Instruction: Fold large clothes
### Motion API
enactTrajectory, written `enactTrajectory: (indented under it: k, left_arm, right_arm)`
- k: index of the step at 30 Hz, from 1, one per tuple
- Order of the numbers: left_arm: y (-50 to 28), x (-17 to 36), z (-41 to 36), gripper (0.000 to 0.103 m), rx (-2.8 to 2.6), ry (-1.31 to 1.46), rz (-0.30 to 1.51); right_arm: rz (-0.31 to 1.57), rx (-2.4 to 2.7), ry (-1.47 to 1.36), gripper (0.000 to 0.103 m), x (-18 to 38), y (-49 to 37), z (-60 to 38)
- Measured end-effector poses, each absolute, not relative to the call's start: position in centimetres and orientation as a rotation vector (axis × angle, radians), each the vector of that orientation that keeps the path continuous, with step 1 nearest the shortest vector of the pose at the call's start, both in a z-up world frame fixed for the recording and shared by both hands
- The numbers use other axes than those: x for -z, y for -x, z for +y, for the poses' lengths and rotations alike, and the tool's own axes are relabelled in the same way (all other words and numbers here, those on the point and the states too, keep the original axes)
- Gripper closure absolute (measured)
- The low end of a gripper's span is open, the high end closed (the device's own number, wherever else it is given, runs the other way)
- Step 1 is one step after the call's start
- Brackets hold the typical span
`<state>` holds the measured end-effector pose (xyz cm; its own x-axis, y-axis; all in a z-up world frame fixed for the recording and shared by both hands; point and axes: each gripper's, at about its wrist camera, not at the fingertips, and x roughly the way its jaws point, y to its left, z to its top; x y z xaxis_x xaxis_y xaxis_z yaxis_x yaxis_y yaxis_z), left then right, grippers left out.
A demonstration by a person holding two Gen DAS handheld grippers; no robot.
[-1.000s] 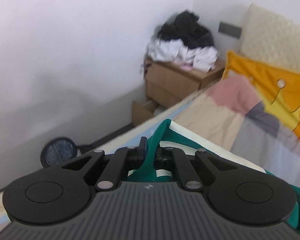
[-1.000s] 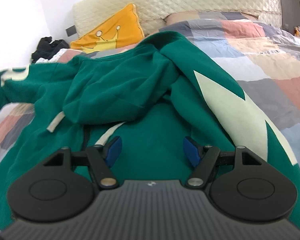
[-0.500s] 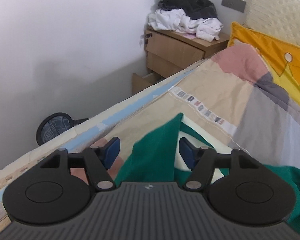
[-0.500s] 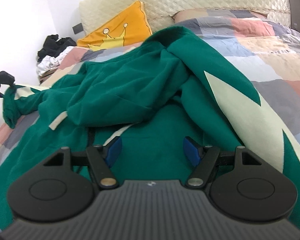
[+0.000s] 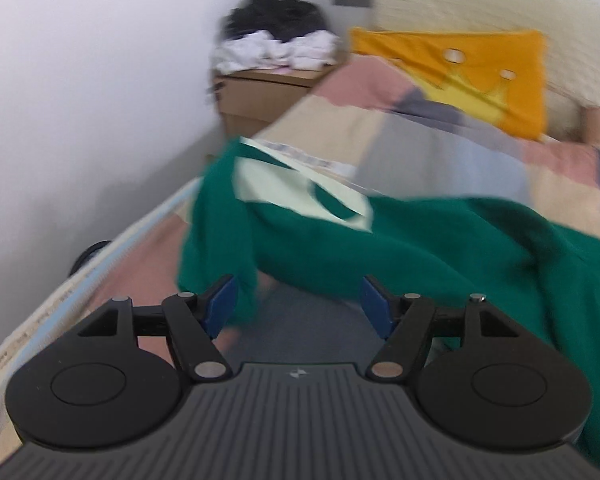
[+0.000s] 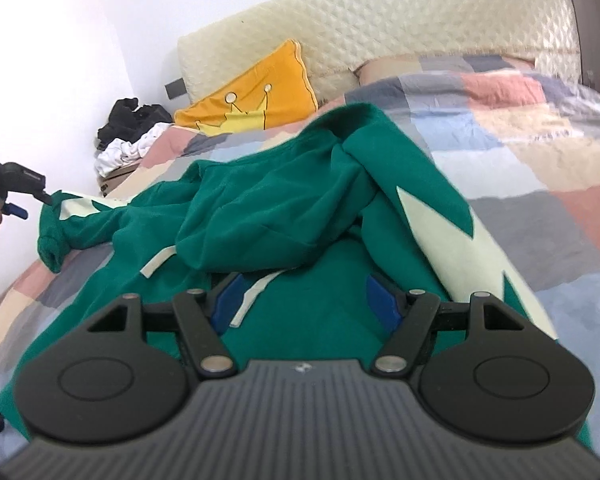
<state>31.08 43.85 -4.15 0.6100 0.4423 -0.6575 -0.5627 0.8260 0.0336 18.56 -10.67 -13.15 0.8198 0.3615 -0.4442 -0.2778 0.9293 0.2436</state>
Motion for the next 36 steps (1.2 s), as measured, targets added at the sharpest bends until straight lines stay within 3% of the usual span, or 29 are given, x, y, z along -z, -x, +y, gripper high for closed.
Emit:
enactTrajectory:
  k: [23,33,36]
  left_arm:
    - [-22.2,2.2,11.1,0.031,-0.034,0.136,0.588]
    - [-21.2,5.4,1.5,0.031,0.119,0.054,0.576]
    - [-21.5,7.2,1.6,0.031,0.136,0.067,0.604]
  right_arm:
    - [0.535,-0.193,-0.210,0.033,11.0,-15.4,-16.4]
    - [0.600,-0.116,-0.256,0.033,11.9,-15.2,-18.9]
    - [0.600,-0.091,-0.276,0.015,12.0,-15.5,-19.3]
